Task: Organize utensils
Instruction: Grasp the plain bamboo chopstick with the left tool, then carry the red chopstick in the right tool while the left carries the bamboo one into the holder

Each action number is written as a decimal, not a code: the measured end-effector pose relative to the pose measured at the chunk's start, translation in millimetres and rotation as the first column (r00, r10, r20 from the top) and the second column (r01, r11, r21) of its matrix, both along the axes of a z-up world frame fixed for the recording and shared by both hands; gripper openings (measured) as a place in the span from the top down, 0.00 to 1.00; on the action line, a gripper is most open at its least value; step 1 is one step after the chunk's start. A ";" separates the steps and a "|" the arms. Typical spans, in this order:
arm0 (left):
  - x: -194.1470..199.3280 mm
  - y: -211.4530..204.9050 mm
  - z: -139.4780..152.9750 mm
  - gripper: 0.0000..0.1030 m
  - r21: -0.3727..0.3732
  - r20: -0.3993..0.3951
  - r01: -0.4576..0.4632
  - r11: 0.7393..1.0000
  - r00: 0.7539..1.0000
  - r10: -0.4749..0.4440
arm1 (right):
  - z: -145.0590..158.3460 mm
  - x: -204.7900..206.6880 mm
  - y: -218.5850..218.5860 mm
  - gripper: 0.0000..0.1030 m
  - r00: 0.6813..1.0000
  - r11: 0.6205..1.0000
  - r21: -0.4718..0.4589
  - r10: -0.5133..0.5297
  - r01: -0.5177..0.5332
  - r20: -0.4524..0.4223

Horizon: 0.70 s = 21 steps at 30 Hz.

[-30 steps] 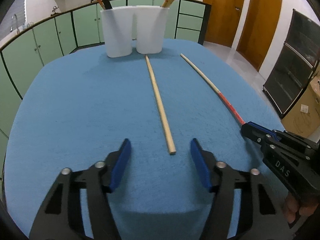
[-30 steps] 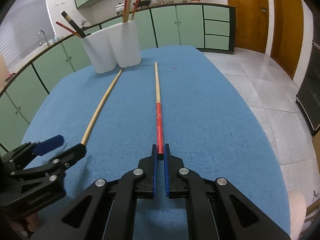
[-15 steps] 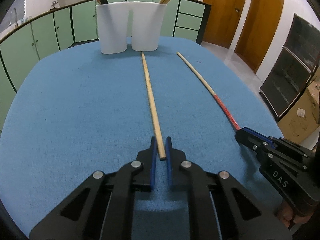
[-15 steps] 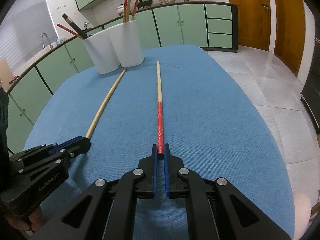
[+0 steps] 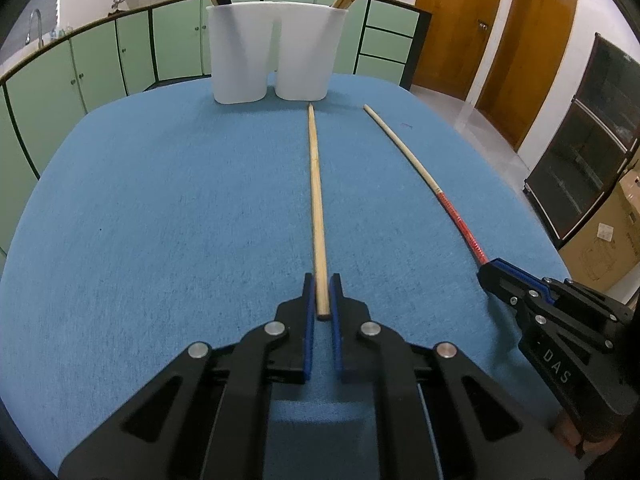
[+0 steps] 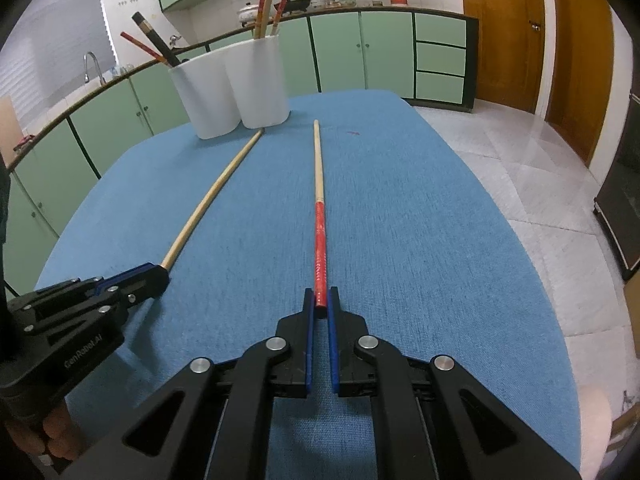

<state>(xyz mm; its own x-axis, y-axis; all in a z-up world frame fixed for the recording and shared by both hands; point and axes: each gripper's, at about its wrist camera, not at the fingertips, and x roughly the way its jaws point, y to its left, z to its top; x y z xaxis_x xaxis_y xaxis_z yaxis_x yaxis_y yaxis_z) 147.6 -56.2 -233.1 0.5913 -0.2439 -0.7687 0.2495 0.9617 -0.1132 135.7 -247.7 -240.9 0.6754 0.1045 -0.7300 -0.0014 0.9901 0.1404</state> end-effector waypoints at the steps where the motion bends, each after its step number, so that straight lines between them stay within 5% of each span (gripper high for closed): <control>1: 0.0 0.4 0.4 0.94 -0.003 -0.001 0.000 1.000 1.000 0.000 | 0.1 0.0 -0.4 0.94 1.000 1.000 0.001 0.000 0.000 0.000; 9: -10.2 7.8 29.5 0.94 0.023 0.059 0.015 1.000 0.998 -0.016 | 17.7 -3.7 -1.0 0.94 0.999 0.999 -0.036 0.037 -0.036 0.016; 21: -26.1 24.0 123.3 0.94 0.027 0.260 0.005 1.000 0.966 -0.012 | 118.3 -20.4 -10.8 0.95 0.967 0.996 -0.064 0.078 -0.064 0.244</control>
<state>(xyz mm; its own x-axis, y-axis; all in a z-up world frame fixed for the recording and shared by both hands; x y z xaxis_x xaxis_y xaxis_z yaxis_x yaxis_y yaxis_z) 121.5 -32.2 -109.8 0.7696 -0.2317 -0.5951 0.2751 0.9612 -0.0184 115.4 -258.5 -122.6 0.8272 0.1233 -0.5482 -0.1000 0.9924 0.0724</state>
